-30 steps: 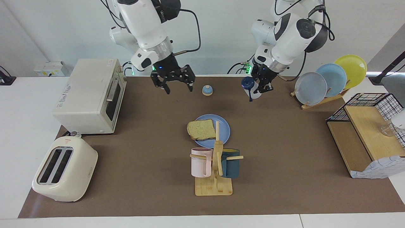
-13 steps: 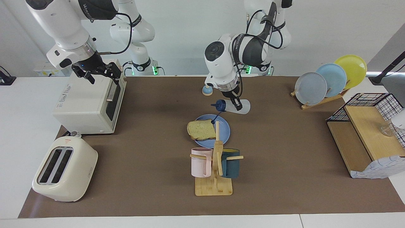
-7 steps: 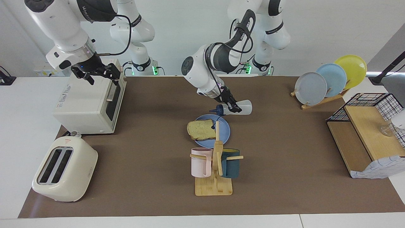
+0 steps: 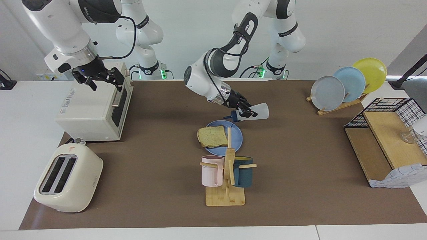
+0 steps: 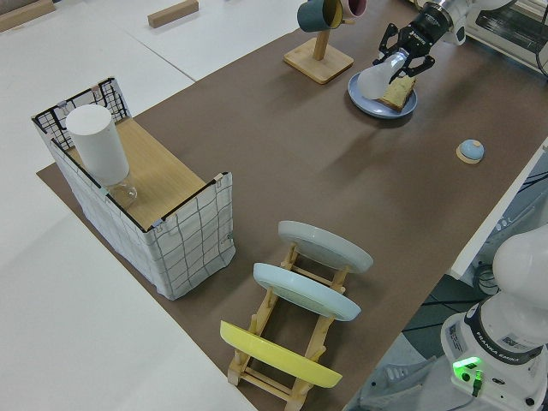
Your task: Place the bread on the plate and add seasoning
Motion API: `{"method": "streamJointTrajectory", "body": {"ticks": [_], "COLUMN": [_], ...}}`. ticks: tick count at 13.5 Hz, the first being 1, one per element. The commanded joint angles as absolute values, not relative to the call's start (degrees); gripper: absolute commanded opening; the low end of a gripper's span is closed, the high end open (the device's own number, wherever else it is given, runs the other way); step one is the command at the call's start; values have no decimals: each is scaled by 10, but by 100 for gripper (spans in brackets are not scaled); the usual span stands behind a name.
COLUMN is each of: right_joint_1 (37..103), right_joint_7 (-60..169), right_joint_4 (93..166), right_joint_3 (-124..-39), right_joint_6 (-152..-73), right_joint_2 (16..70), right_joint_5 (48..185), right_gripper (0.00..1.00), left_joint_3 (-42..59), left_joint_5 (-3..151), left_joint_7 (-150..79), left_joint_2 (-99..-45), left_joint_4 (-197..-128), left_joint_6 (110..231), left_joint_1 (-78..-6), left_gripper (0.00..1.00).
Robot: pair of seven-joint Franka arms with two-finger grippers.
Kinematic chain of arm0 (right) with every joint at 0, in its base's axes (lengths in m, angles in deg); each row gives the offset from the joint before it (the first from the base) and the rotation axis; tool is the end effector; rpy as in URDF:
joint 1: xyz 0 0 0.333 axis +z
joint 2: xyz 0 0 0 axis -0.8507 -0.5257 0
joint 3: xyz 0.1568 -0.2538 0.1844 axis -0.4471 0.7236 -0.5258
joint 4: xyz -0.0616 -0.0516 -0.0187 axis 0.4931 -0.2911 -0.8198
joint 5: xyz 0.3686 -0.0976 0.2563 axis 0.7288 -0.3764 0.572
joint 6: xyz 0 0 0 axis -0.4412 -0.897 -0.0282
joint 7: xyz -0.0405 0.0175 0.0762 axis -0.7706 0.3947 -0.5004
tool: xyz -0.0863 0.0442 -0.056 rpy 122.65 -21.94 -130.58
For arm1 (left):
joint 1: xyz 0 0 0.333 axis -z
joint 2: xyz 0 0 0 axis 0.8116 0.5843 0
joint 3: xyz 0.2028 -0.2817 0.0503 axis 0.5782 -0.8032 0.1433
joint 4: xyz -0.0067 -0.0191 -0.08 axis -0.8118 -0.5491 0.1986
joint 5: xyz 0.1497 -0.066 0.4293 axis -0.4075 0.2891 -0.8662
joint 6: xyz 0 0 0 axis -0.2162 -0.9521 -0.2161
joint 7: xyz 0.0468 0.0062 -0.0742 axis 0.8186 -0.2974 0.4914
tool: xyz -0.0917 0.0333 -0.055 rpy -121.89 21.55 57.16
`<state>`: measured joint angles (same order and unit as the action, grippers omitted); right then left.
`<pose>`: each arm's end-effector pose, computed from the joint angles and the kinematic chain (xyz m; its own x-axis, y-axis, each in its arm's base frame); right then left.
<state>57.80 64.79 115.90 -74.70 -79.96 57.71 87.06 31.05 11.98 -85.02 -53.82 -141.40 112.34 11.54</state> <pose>0.6152 -0.0017 0.6414 0.9941 -0.0430 -0.0992 -0.0444 -0.9989 -0.0118 0.5126 -0.4766 0.3916 0.1866 -0.5762 -0.7957 -0.9628 0.0537 -0.2647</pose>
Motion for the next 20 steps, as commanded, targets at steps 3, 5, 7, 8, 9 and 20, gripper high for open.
{"method": "streamJointTrajectory", "body": {"ticks": [3,5,7,8,9,20], "right_joint_1": [568,564,557,558,558,558], "right_joint_7": [607,606,605,606,608,611], "right_joint_4": [1166,1167,1167,1167,1170,1170], "right_joint_3": [-752,-752,-752,-752,-752,-752], "right_joint_6": [-802,-801,-792,-792,-793,-793], "right_joint_2": [588,588,589,589,590,590], "right_joint_5": [863,863,863,863,863,865], "right_gripper": [100,100,100,100,100,100], "left_joint_3": [321,319,318,319,319,321], "left_joint_5": [68,15,-35,-41,-44,-166], "left_joint_7": [-849,-850,-850,-850,-850,-851], "left_joint_2": [-473,-468,-438,-412,-411,-410], "left_joint_4": [-1390,-1388,-1390,-1383,-1380,-1395], "left_joint_6": [1102,1103,1105,1104,1104,1131], "left_joint_1": [147,150,154,155,155,165], "left_gripper": [0,0,0,0,0,0]}}
